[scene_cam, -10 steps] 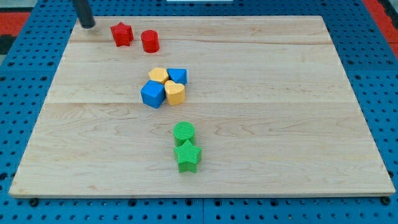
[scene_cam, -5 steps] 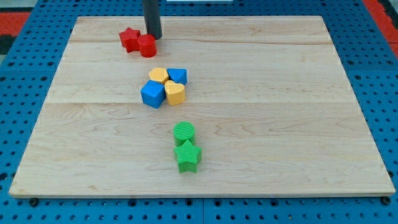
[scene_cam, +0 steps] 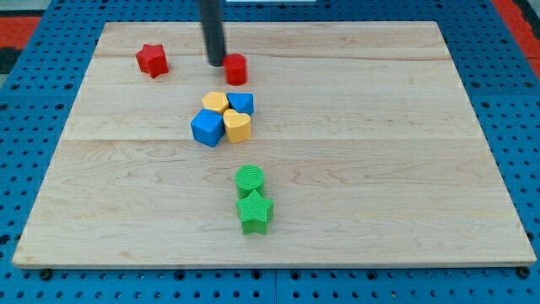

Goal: Move the red circle to the center of the board

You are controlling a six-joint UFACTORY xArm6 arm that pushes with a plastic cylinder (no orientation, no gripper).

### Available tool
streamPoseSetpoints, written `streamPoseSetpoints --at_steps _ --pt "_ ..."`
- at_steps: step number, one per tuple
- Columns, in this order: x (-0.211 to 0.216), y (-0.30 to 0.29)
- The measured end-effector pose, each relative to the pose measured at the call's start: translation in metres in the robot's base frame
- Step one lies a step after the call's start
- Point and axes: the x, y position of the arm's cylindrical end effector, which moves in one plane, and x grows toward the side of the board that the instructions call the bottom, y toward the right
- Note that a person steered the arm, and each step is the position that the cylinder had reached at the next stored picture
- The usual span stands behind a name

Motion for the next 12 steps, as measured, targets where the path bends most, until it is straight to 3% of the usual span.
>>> streamPoseSetpoints --at_steps 2,3,4,5,8,10,12 --pt "0.009 0.108" --pt "0.005 0.106" --pt "-0.005 0.049" --pt "0.019 0.020" --pt "0.010 0.075" --pt "0.063 0.078" --pt "0.085 0.135"
